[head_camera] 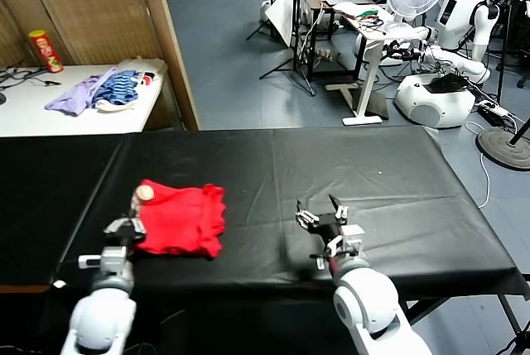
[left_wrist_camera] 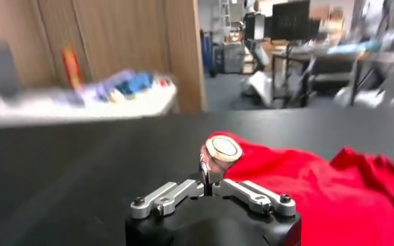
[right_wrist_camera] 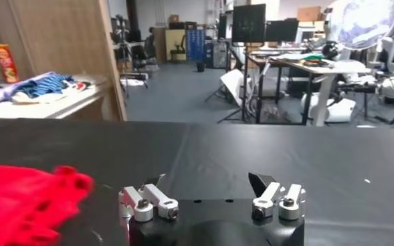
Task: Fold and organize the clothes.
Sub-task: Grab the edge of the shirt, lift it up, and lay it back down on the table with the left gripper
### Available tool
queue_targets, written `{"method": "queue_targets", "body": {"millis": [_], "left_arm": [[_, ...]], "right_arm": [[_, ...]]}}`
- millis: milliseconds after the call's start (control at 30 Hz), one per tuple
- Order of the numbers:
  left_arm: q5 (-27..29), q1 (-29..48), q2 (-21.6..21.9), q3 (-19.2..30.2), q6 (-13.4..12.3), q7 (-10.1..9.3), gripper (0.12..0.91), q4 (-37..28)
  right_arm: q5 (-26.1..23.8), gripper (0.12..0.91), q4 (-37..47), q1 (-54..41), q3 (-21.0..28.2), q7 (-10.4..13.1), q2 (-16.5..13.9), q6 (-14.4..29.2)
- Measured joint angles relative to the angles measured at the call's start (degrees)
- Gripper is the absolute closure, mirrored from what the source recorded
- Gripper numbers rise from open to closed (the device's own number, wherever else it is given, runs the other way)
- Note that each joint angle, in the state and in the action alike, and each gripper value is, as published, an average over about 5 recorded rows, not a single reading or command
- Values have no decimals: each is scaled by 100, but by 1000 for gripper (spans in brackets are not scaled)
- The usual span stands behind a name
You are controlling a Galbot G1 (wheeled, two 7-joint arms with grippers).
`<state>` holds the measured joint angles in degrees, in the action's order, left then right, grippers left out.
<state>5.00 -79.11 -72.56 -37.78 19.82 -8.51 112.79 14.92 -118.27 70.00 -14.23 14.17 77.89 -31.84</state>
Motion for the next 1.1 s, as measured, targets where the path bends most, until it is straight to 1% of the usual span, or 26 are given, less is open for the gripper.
{"method": "queue_targets", "body": {"millis": [100, 167, 233, 300, 400, 533, 600, 667, 733, 800, 900, 1000, 1033, 1067, 1100], "left_arm": [[635, 32, 435, -172, 168, -7, 889, 93], [959, 7, 712, -285, 258, -8, 889, 185], [1175, -53, 965, -373, 294, 11, 889, 316], [1218, -105, 1143, -406, 295, 35, 889, 477], [904, -145, 1220, -298, 249, 78, 889, 700], [-67, -128, 1036, 108, 90, 301, 889, 832], [-550, -73, 836, 389, 63, 375, 889, 773], [-890, -11, 560, 695, 66, 392, 889, 639], [-1035, 22, 244, 998, 36, 420, 889, 483], [-1034, 14, -42, 1263, -57, 489, 881, 377], [-1054, -35, -317, 1557, -293, 729, 820, 336], [-1297, -108, -414, 1700, -582, 1034, 655, 429], [-1428, -130, -422, 1716, -674, 1115, 588, 490], [-1566, -145, -424, 1721, -754, 1173, 521, 563], [-1704, -154, -422, 1713, -817, 1209, 471, 641]], "right_arm": [[13, 227, -17, 43, 3, -3, 43, -6], [12, 227, -35, 65, 11, -4, 65, -11], [5, 227, -46, 86, 14, -7, 82, -12], [-12, 227, -46, 113, 19, -10, 103, -11], [-51, 227, -41, 168, 25, -20, 127, -8], [-78, 227, -40, 241, 6, -55, 139, 7], [-81, 227, -46, 272, -15, -106, 144, 22], [-67, 227, -54, 298, -40, -199, 133, 56], [-17, 227, -56, 311, -68, -336, 96, 110], [131, 227, -41, 294, -79, -512, 34, 151], [498, 227, 13, 221, -41, -752, -70, 86], [968, 227, 105, 96, 60, -877, -148, -123], [1152, 227, 147, 36, 112, -891, -160, -200], [1331, 227, 197, -31, 170, -899, -163, -263], [1501, 227, 257, -109, 238, -907, -157, -312]]}}
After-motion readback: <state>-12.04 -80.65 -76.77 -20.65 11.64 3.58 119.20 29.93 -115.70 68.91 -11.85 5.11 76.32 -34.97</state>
